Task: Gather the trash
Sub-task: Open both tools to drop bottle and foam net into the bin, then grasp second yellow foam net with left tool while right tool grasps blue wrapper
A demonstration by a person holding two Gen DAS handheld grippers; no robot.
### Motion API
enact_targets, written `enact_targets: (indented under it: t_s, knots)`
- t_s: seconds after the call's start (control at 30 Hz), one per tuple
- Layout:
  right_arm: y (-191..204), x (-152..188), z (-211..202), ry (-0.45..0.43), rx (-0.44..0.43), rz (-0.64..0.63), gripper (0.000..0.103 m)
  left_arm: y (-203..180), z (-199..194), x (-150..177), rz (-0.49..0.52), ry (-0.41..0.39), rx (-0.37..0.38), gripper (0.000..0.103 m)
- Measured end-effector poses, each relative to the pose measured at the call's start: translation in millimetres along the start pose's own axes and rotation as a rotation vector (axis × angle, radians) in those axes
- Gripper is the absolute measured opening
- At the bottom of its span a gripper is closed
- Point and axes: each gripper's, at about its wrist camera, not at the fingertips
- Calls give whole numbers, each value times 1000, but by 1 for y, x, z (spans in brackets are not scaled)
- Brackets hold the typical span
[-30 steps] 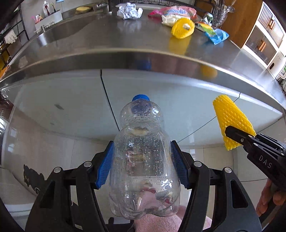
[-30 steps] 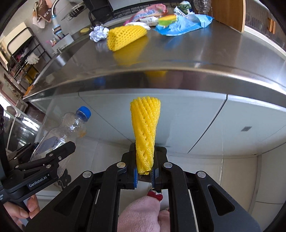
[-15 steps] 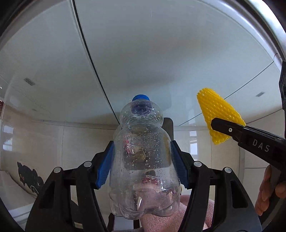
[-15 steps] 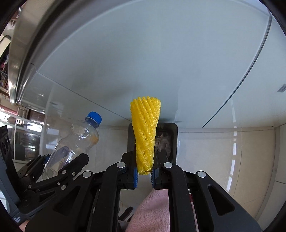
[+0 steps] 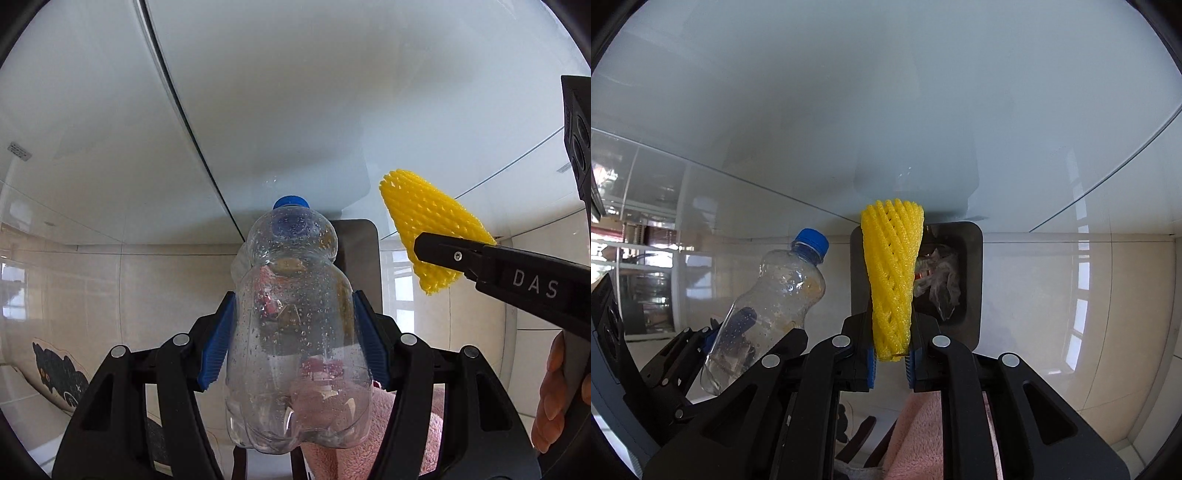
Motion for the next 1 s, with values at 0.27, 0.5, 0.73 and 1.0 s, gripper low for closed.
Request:
enact_targets:
  t_s: [0.27,0.5,0.73,1.0]
  knots:
    - [-1,-3,0,1,-22,38,46,4,1,-9,-1,5,8,60]
    - [5,-6,-11,-12,-19,53,56,4,-20,-17,-6,-10,2,75]
    - [8,-9,-39,-24,-15,43,56,7,-56,-27,-14,-24,-10,76]
    - [19,-3,-108,-55,-24,18,56,4,-127,-27,-23,-71,-38,76]
Point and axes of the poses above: each gripper's, at about its wrist camera, not at the fingertips, and z roughly the way its jaws point, y to its left, x to its underside, and after that the axes turned 15 degrees about z, right-handed
